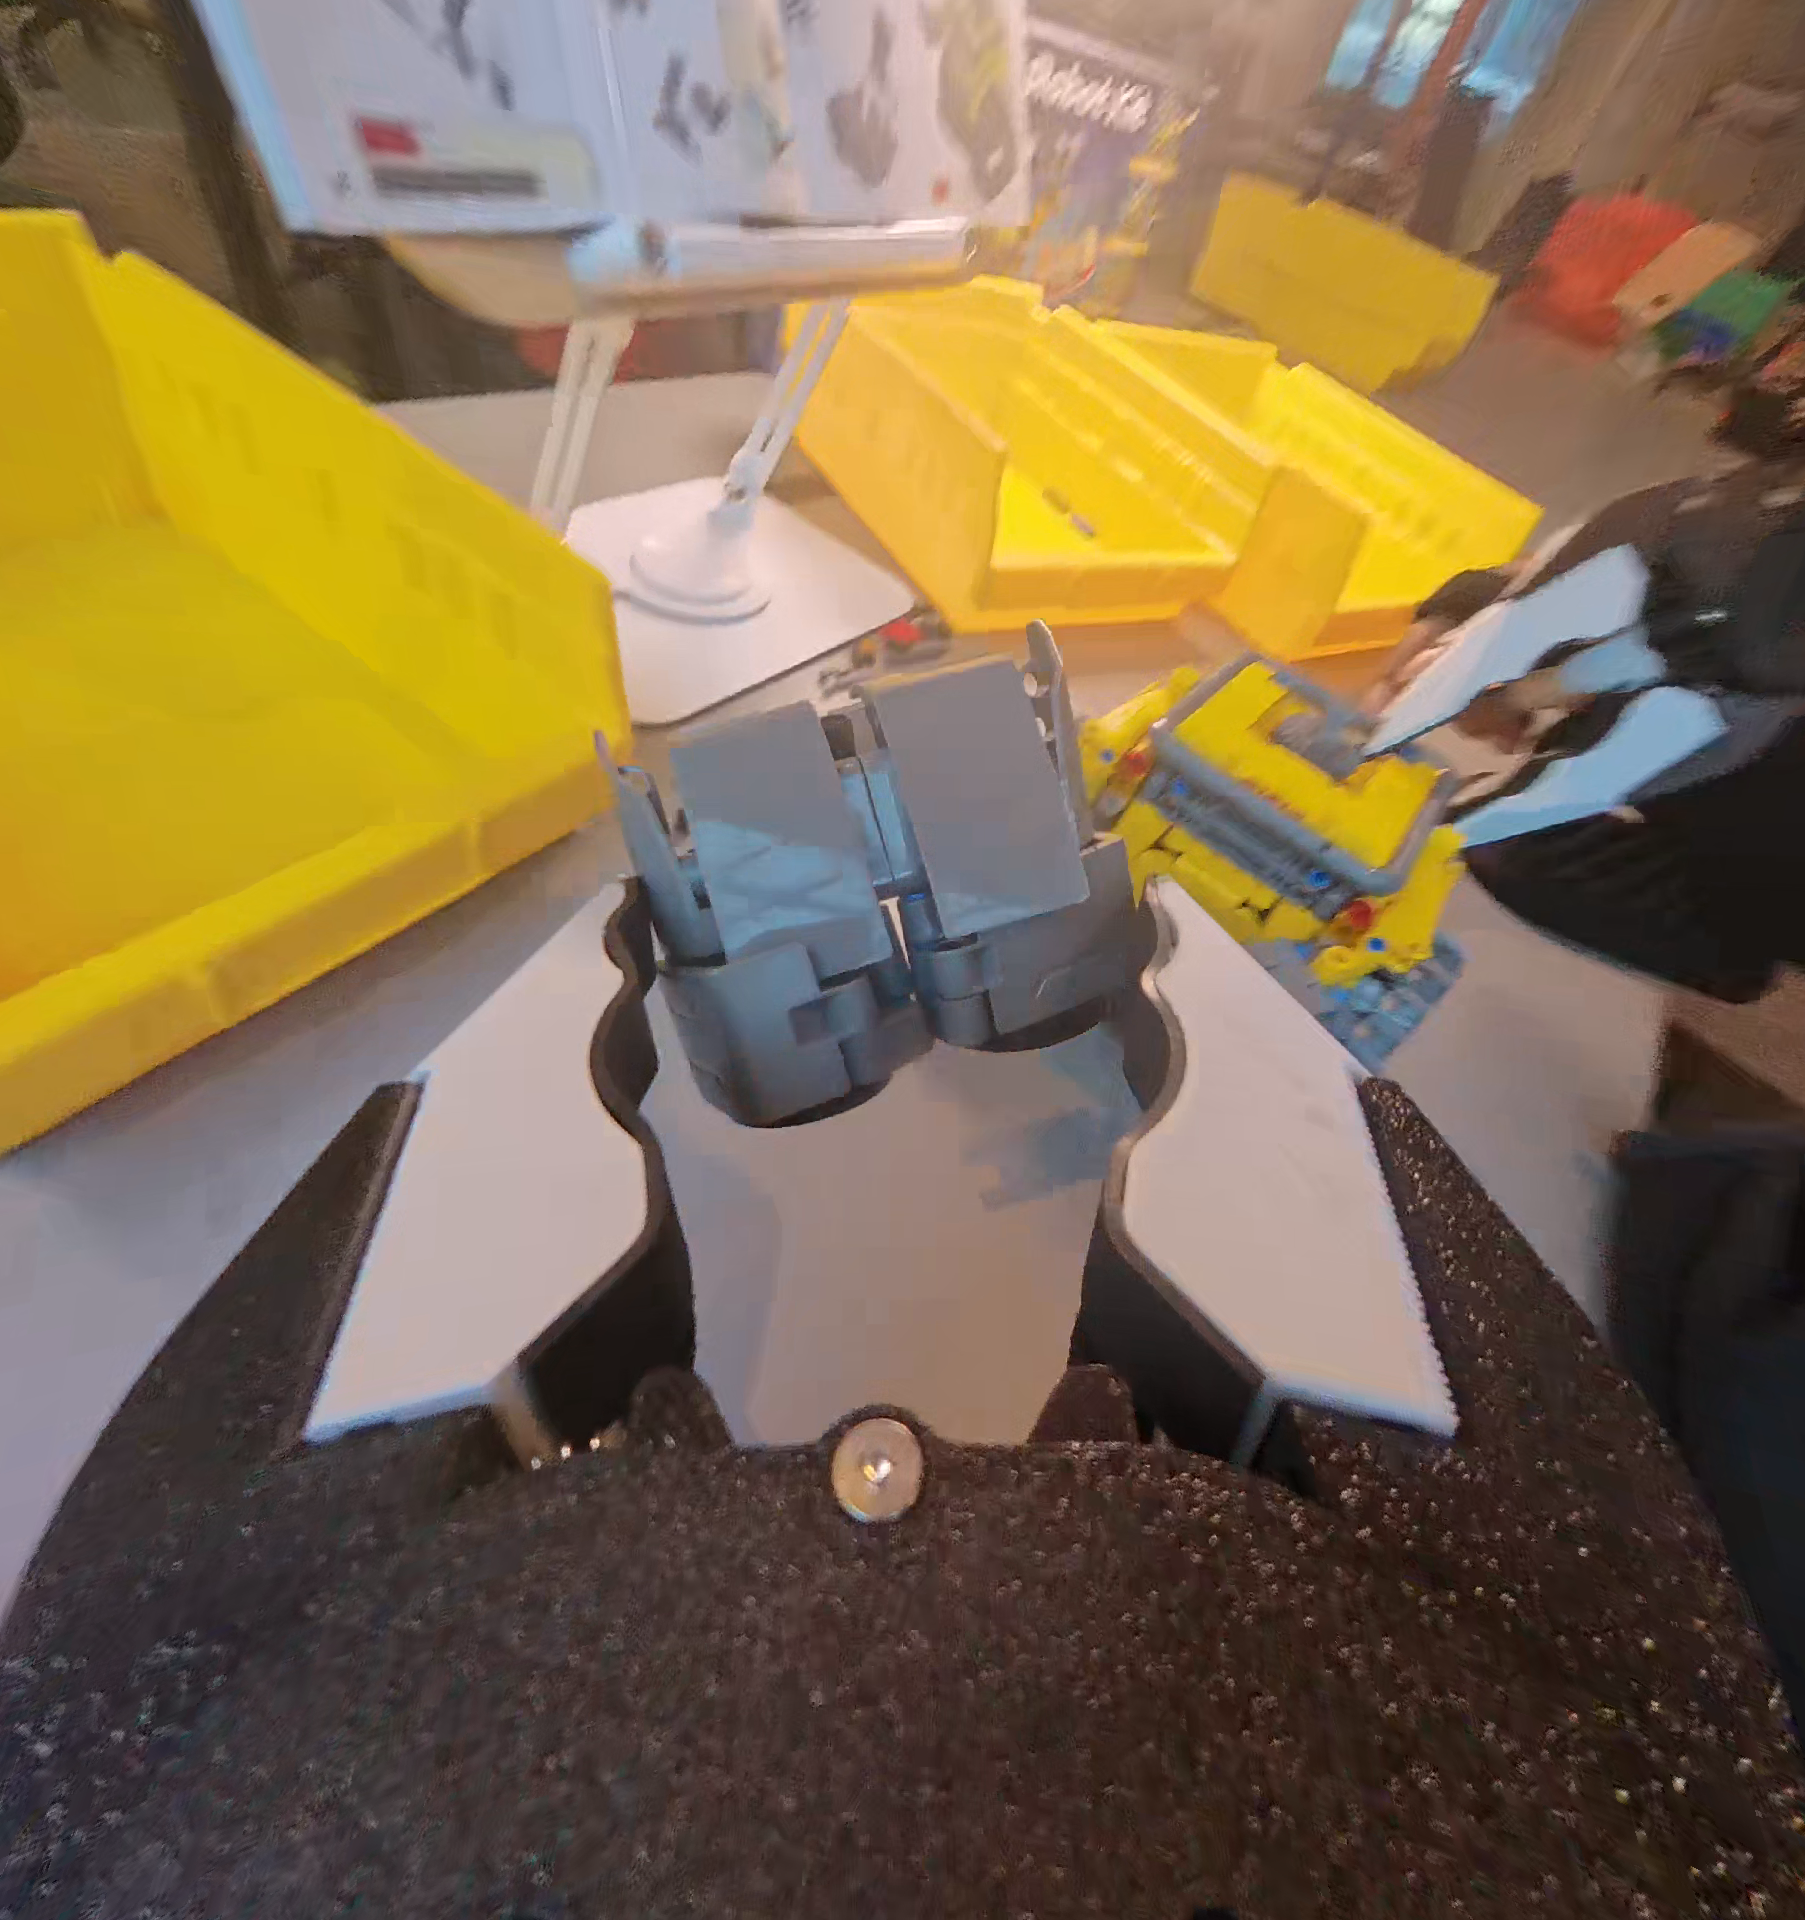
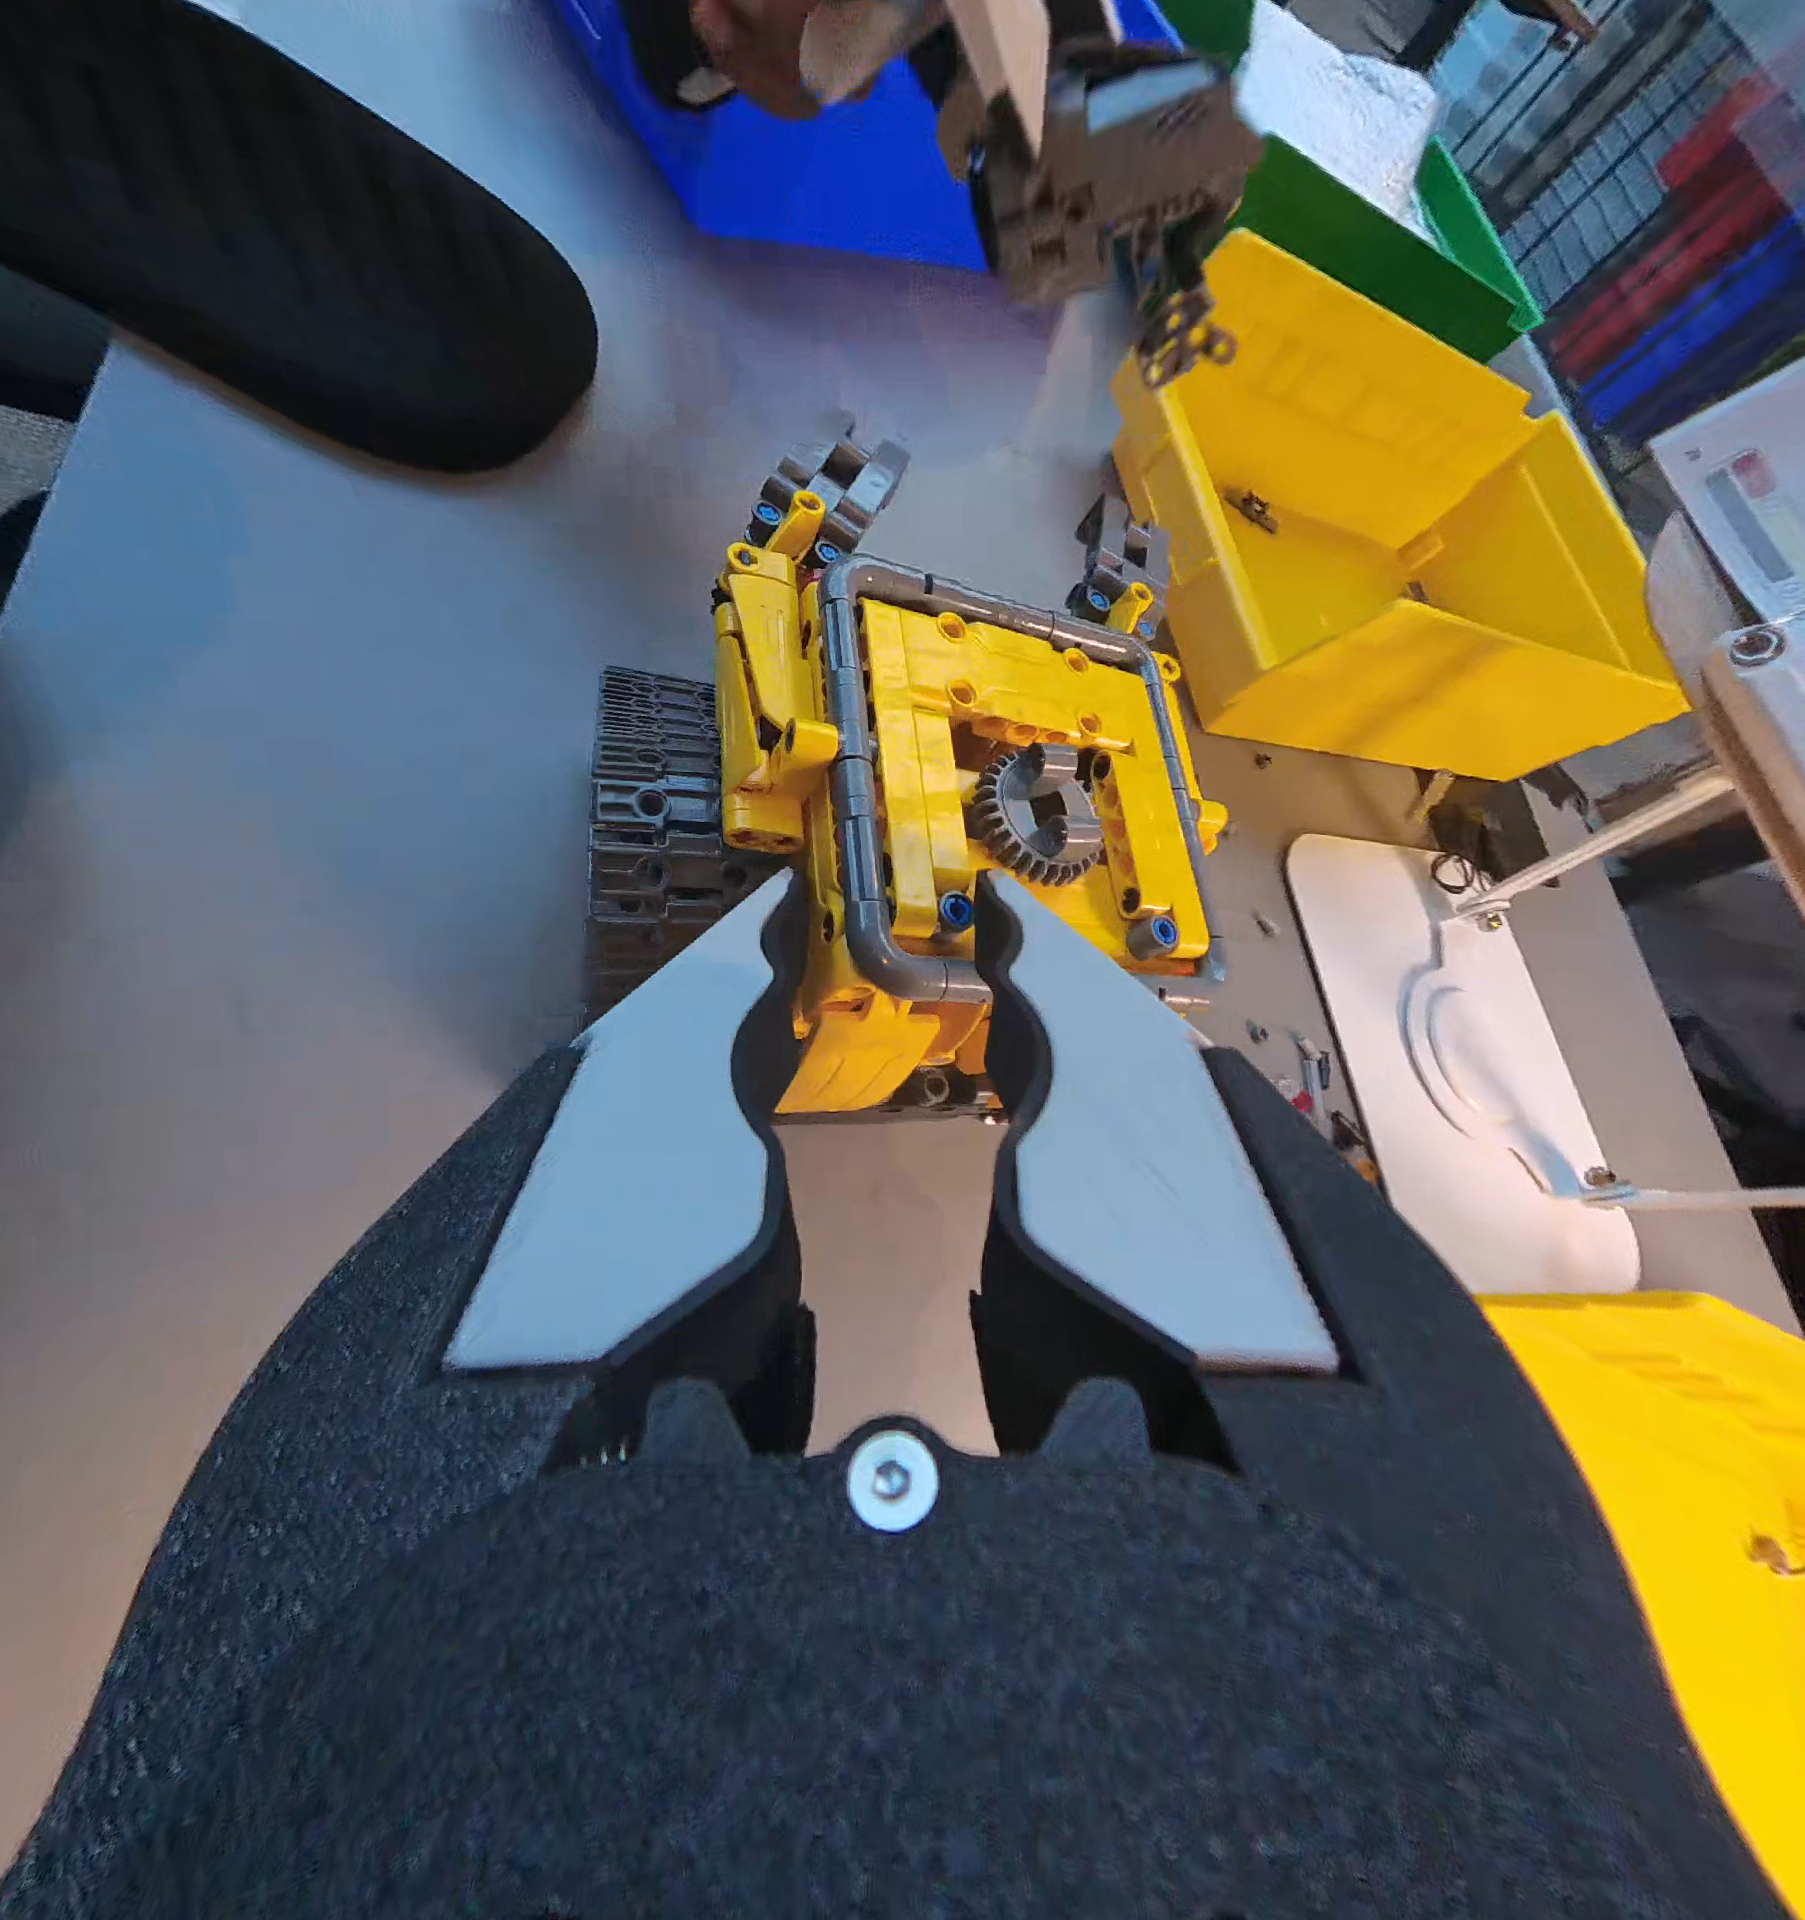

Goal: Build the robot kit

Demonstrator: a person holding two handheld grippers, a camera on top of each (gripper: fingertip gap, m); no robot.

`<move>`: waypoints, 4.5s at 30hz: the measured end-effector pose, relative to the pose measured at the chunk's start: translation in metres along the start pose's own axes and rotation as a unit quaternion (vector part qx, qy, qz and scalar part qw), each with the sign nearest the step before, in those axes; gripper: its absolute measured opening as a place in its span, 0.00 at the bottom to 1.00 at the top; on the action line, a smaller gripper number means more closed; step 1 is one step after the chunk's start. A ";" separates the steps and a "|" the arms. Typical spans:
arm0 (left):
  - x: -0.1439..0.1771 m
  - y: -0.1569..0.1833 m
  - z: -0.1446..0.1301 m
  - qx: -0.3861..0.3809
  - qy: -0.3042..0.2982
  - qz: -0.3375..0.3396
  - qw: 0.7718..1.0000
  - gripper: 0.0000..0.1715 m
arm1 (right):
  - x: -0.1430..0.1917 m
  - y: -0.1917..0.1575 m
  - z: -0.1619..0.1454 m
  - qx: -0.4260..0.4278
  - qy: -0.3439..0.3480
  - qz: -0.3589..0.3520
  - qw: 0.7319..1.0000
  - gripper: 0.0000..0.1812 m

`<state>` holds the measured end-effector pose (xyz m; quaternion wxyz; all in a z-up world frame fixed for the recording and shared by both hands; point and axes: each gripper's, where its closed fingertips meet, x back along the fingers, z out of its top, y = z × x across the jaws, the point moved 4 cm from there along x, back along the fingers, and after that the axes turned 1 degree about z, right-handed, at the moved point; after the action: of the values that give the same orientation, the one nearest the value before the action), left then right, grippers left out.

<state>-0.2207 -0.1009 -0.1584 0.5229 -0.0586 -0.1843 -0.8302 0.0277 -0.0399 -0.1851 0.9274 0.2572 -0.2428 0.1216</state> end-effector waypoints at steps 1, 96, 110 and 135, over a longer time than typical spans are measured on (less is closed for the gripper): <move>0.002 0.008 0.010 0.001 0.010 -0.027 1.000 0.53 | 0.003 0.002 -0.003 0.002 0.001 0.013 1.000 0.17; -0.116 0.117 0.021 -0.412 -0.164 -0.242 0.863 0.54 | -0.007 0.053 0.002 -0.121 0.080 0.181 0.973 0.14; -0.116 0.115 0.027 -0.394 -0.129 -0.262 0.871 0.52 | -0.009 0.051 0.001 -0.110 0.070 0.149 0.980 0.15; -0.114 0.113 0.033 -0.447 -0.099 -0.232 0.859 0.49 | 0.003 0.052 0.000 -0.114 0.028 0.143 0.983 0.14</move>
<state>-0.0718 -0.0358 -0.1336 0.2123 -0.3232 0.1474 -0.9104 0.0118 0.0042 -0.1622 0.9301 0.1093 -0.2629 0.2321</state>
